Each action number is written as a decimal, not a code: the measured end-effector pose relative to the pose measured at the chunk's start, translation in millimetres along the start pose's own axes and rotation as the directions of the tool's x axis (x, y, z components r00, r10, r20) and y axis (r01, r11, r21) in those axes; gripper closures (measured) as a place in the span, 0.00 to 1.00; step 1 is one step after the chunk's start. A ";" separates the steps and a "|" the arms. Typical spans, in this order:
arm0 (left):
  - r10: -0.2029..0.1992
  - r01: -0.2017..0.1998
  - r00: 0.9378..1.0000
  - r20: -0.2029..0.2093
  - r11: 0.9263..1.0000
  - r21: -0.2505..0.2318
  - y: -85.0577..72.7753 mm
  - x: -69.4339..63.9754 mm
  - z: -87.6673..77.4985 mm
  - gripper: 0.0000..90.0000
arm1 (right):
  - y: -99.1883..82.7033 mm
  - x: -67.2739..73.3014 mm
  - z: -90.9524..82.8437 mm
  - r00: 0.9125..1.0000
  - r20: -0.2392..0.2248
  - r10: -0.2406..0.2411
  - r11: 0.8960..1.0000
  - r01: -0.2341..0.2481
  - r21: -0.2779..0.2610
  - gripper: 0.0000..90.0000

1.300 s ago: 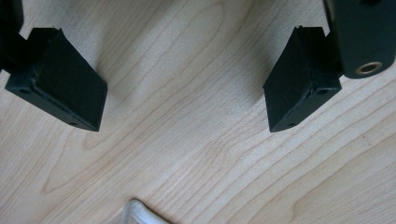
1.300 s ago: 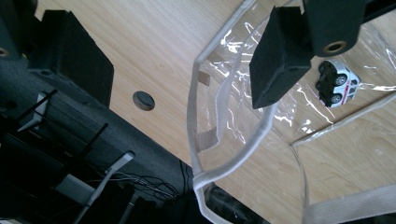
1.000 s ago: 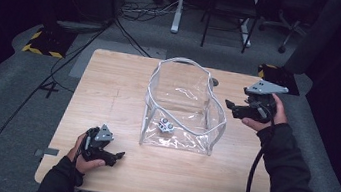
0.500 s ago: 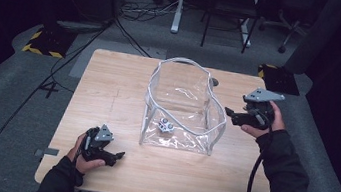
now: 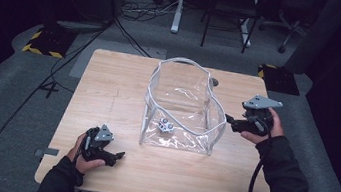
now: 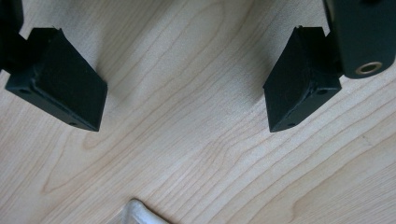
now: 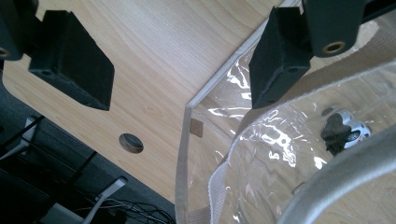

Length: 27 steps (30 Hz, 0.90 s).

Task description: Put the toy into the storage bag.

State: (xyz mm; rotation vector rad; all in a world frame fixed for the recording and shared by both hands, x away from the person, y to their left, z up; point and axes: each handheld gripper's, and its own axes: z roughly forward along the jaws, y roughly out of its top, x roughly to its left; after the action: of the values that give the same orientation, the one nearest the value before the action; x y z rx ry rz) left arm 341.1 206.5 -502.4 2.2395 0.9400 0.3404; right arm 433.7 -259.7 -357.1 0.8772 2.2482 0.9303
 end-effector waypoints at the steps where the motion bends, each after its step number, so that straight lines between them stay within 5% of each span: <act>1: 0.003 -0.003 1.000 -0.002 1.000 0.000 0.1 0.1 -0.1 0.15 | -1.0 1.1 -0.1 1.000 0.000 0.004 1.000 -0.004 0.007 0.25; 27: -0.001 0.001 1.000 -0.002 1.000 -0.003 0.2 -0.1 0.6 0.15 | -30.1 8.7 3.7 1.000 -0.013 -0.008 0.999 0.008 0.048 0.25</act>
State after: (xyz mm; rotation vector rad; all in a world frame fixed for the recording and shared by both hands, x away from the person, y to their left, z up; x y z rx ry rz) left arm 341.4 206.0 -502.7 2.2360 0.9411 0.3437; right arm 420.0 -268.3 -384.1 0.8849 2.2924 0.8837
